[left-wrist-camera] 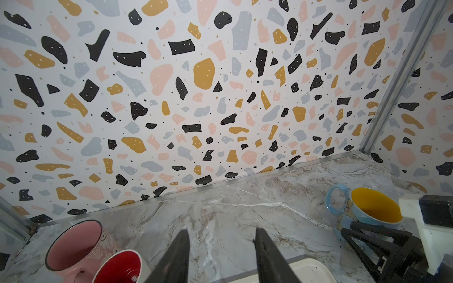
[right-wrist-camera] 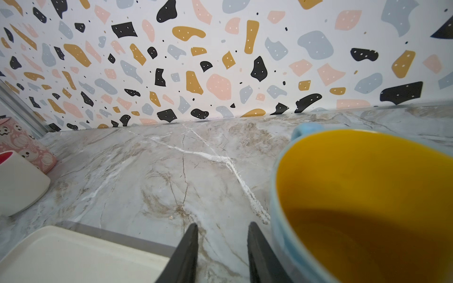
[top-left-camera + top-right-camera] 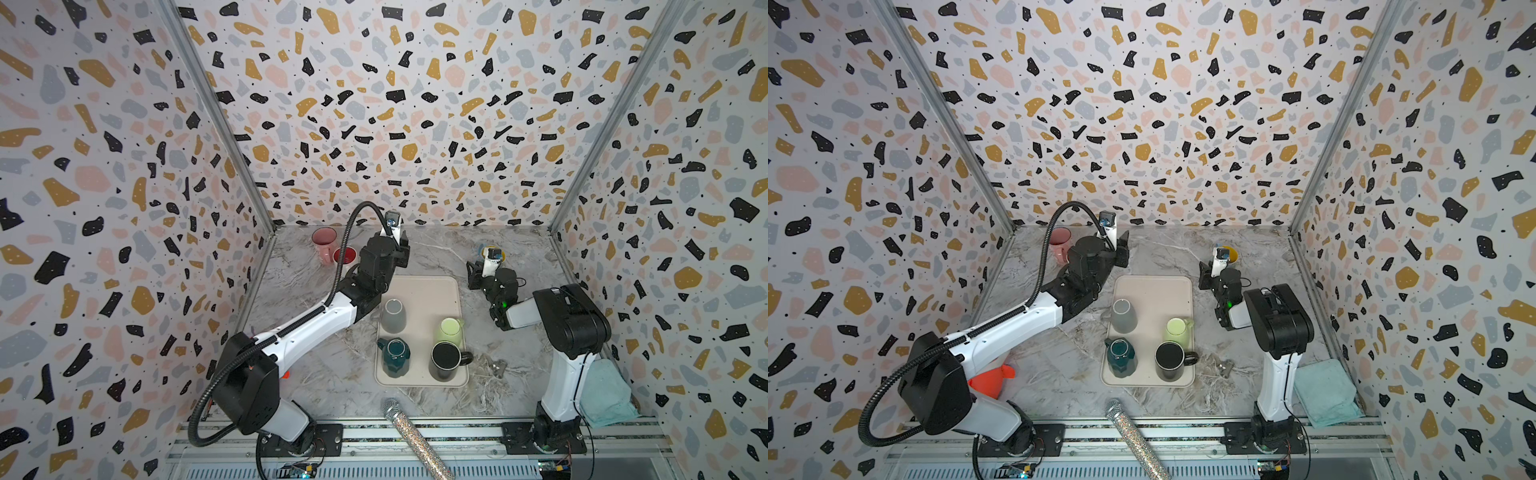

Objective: Turn the mug right side up
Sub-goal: Place the mug at the top-right of the table, then pick up the mug from the tray.

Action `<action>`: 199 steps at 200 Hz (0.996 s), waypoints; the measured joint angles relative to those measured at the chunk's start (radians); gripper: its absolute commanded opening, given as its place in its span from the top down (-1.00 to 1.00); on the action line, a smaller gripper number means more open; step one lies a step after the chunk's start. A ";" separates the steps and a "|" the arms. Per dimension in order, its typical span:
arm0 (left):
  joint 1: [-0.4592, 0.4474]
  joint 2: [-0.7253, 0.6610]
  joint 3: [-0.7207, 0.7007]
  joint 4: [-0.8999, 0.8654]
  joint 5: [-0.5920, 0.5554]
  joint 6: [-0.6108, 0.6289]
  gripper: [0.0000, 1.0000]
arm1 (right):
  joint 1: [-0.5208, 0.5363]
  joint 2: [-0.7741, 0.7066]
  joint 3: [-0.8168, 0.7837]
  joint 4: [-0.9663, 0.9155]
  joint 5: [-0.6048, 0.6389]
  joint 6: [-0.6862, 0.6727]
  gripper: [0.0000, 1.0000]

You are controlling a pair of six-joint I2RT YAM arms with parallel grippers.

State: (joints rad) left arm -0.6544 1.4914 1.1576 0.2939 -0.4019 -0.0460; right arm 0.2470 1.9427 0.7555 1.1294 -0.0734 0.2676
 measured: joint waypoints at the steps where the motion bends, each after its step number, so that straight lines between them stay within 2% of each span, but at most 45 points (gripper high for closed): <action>1: 0.000 -0.001 -0.001 0.000 0.000 0.000 0.13 | 0.000 -0.002 -0.001 0.000 0.000 0.000 0.26; 38: 0.000 -0.032 -0.036 0.003 -0.010 0.000 0.12 | 0.022 -0.128 -0.060 -0.034 0.020 0.016 0.14; 65: 0.005 -0.067 -0.050 -0.004 -0.034 0.000 0.11 | 0.055 -0.297 -0.064 -0.172 0.021 0.039 0.00; 90: 0.047 -0.108 -0.050 -0.027 -0.022 -0.029 0.09 | 0.069 -0.452 0.031 -0.462 -0.006 0.090 -0.26; 130: 0.182 -0.134 -0.029 -0.130 0.085 -0.121 0.08 | 0.049 -0.503 0.412 -1.073 -0.097 0.174 -0.39; 151: 0.209 -0.134 -0.015 -0.181 0.139 -0.159 0.07 | 0.027 -0.498 0.544 -1.352 -0.187 0.204 -0.39; 176: 0.209 -0.135 -0.011 -0.212 0.198 -0.198 0.07 | 0.004 -0.483 0.582 -1.581 -0.291 0.241 -0.38; 199: 0.211 -0.135 -0.011 -0.233 0.247 -0.229 0.06 | -0.023 -0.477 0.538 -1.677 -0.411 0.303 -0.28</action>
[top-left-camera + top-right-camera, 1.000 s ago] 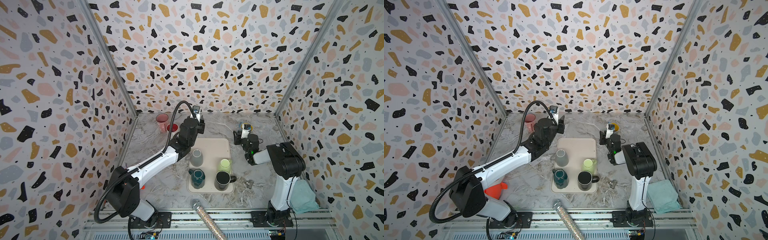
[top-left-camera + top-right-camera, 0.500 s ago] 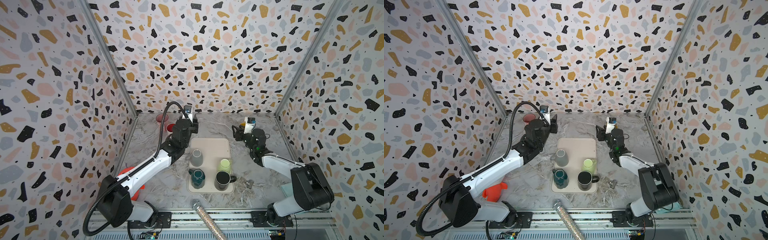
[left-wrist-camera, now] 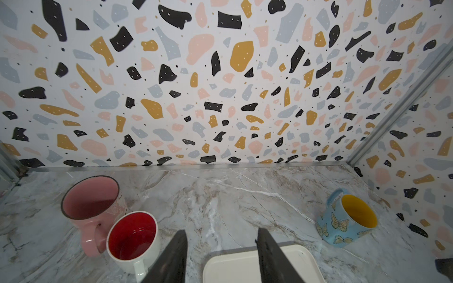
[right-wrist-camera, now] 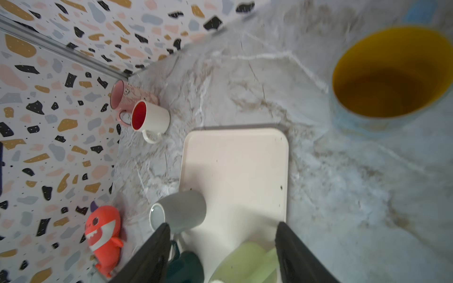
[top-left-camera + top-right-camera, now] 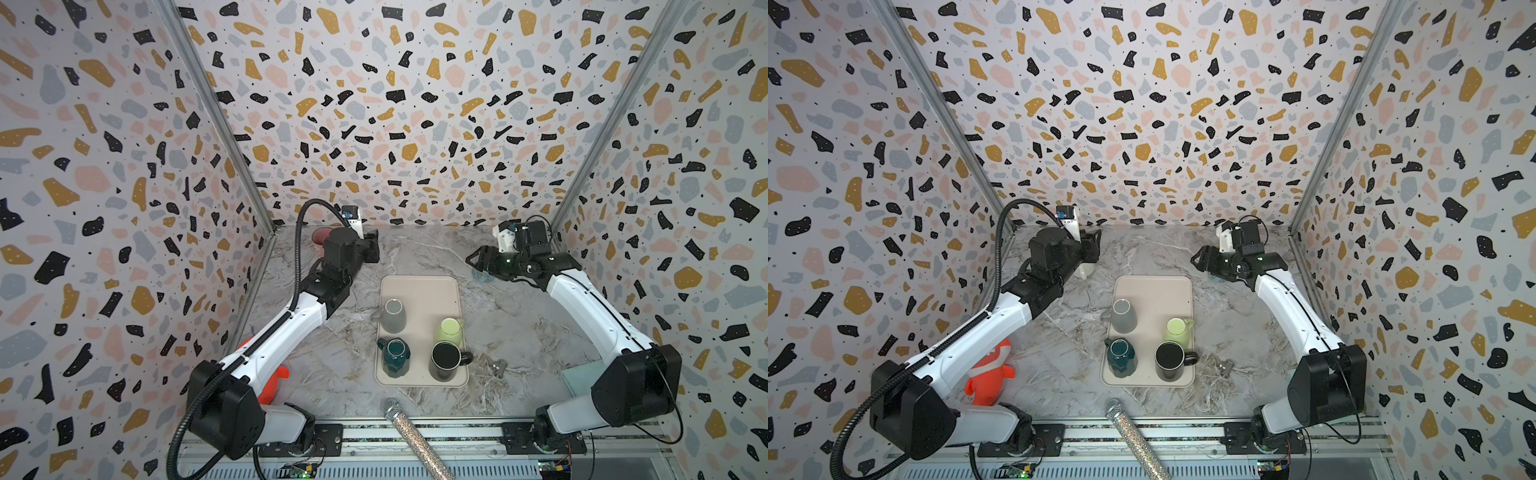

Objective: Turn the mug right side up
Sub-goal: Pick up the mug from the tray.

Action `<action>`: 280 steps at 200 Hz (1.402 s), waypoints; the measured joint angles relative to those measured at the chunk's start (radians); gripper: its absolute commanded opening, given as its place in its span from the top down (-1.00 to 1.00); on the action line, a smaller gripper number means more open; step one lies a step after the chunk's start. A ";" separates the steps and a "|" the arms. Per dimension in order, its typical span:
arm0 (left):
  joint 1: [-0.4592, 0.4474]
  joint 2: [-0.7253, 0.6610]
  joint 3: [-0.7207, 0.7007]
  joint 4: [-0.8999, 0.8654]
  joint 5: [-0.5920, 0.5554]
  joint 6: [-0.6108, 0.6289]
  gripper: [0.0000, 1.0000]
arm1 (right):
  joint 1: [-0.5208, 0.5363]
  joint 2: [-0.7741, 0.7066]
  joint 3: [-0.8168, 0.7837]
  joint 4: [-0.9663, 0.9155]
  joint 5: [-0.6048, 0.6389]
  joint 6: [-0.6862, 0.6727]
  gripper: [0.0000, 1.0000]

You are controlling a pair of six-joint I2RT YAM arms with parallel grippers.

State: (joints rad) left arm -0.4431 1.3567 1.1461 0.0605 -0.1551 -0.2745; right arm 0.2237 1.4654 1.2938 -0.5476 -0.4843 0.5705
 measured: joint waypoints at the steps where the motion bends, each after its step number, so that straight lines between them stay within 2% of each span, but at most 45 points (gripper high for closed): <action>1: 0.000 0.000 0.000 -0.001 0.001 0.000 0.06 | -0.001 0.000 -0.002 -0.001 -0.003 0.002 -0.28; 25: 0.005 0.000 0.000 -0.019 0.034 -0.022 0.06 | -0.024 0.000 -0.096 -0.029 -0.120 0.079 -0.13; 72: 0.009 0.010 0.002 -0.048 0.074 -0.056 0.06 | -0.068 0.000 -0.247 -0.047 -0.283 0.193 -0.10; 131: 0.010 0.039 0.013 -0.060 0.113 -0.083 0.06 | -0.080 0.023 -0.353 0.004 -0.408 0.286 -0.08; 170: 0.010 0.040 0.013 -0.060 0.121 -0.089 0.06 | -0.080 0.034 -0.428 0.071 -0.458 0.356 -0.05; 280: 0.010 0.042 0.013 -0.060 0.129 -0.101 0.06 | -0.080 0.064 -0.492 0.272 -0.497 0.488 0.00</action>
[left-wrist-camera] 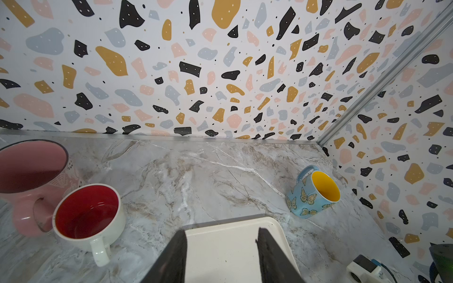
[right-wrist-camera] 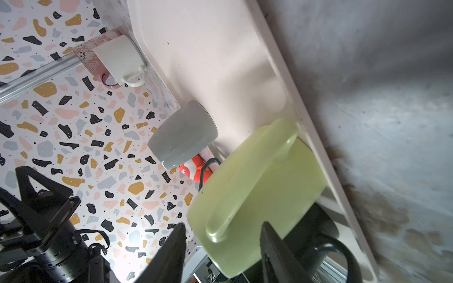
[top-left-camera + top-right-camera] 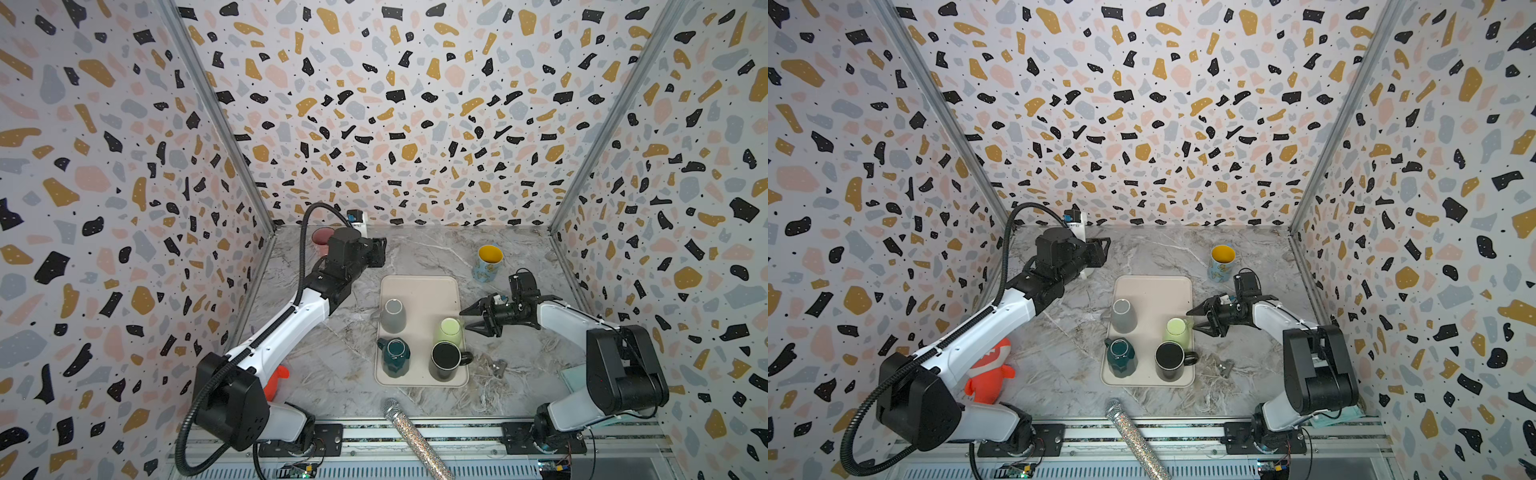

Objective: Turn the mug right side up
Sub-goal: Pick up the mug from the tray.

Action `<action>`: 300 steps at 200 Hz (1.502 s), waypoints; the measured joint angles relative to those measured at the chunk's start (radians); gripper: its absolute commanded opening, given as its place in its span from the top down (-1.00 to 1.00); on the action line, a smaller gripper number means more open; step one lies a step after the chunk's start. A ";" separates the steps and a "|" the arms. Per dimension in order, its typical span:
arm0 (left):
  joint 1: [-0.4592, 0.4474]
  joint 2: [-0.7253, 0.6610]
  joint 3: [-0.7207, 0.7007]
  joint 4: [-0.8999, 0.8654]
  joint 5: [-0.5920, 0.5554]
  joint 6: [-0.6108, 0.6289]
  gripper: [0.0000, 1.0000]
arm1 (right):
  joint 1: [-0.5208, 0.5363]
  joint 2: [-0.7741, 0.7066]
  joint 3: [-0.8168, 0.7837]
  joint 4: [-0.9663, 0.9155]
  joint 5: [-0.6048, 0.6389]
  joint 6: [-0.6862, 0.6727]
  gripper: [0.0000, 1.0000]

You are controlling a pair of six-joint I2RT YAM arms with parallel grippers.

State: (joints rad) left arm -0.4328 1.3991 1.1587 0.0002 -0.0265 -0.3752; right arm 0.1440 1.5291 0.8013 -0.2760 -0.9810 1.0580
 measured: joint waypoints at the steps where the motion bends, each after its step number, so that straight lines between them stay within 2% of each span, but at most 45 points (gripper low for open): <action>1: 0.000 0.000 0.000 0.000 0.000 0.000 0.06 | 0.000 0.000 0.000 0.000 0.000 0.000 0.00; 211: 0.013 0.011 0.000 -0.026 0.000 0.002 0.06 | 0.029 0.128 -0.015 0.241 -0.040 0.129 0.06; 300: 0.018 0.011 0.000 -0.026 0.000 0.003 0.06 | 0.055 0.174 -0.015 0.338 -0.042 0.175 0.15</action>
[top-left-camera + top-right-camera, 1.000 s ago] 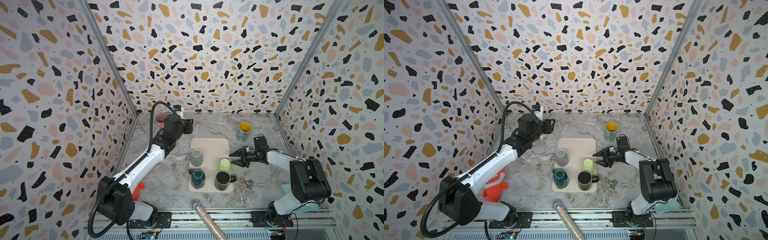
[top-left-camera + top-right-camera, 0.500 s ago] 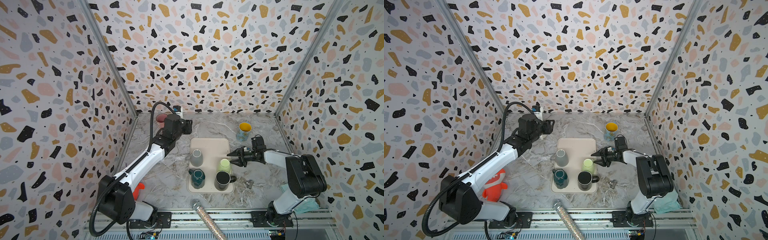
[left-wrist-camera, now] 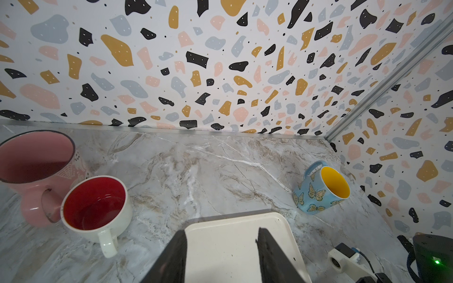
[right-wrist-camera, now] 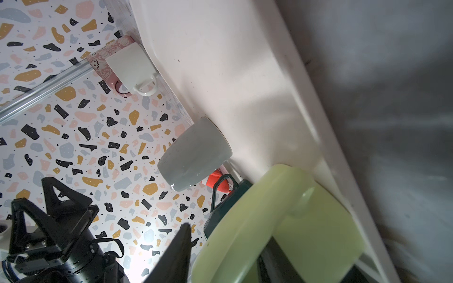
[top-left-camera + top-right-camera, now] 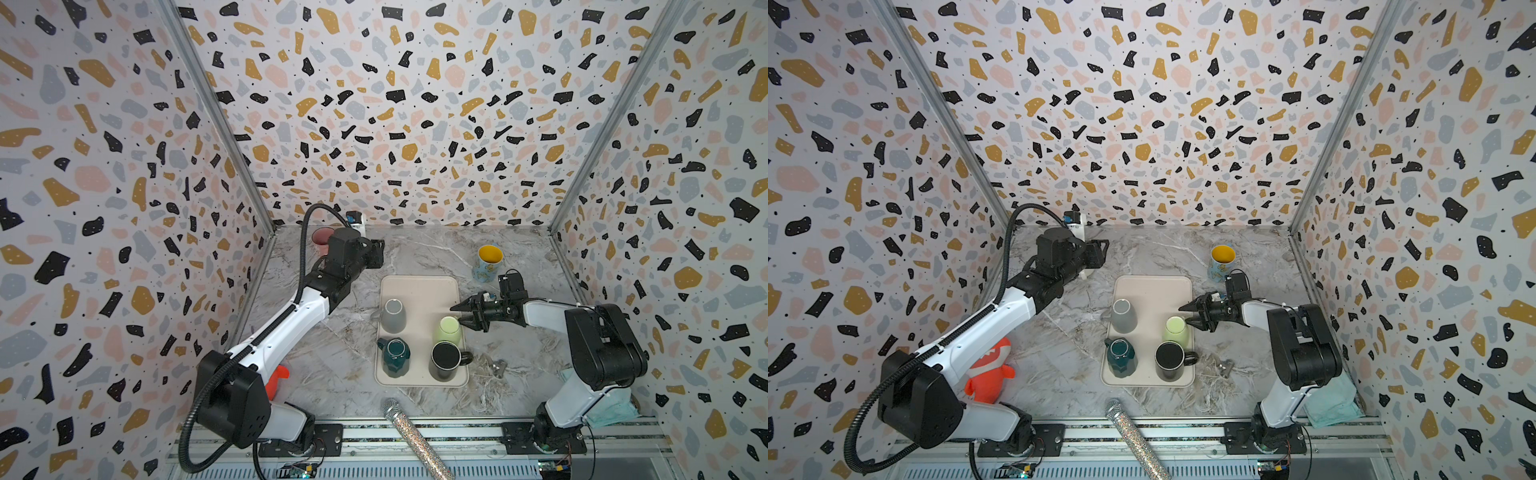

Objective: Turn the mug right side up
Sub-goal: Pick up the mug from the tray.

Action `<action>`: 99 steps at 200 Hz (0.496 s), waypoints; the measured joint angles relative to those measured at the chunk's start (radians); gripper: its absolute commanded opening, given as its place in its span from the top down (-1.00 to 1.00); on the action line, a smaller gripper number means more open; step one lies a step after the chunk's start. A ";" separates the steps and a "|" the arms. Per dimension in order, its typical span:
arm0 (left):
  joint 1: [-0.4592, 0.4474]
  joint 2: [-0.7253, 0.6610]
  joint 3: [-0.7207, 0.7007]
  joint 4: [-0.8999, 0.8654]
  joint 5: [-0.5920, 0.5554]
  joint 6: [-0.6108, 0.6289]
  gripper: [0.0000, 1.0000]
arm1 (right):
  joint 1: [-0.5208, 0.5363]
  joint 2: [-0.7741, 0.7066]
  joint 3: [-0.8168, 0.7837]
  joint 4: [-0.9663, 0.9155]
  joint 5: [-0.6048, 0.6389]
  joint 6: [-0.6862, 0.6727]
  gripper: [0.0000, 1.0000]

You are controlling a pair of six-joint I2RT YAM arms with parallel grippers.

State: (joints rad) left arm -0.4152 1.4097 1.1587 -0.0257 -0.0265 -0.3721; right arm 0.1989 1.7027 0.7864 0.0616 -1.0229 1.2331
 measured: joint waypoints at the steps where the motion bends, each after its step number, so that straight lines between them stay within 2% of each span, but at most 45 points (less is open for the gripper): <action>1: 0.000 0.000 0.000 0.000 0.000 0.000 0.06 | 0.000 0.000 0.000 0.000 0.000 0.000 0.15; 28: 0.002 0.000 0.000 0.000 0.000 0.002 0.06 | 0.003 0.023 0.002 0.018 -0.002 0.005 0.23; 99: 0.006 0.000 0.000 0.000 0.000 0.002 0.06 | 0.004 0.045 0.026 0.034 -0.020 0.033 0.71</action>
State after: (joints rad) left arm -0.4088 1.4101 1.1587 -0.0254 -0.0261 -0.3702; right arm 0.2031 1.7477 0.8127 0.0952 -1.0431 1.2663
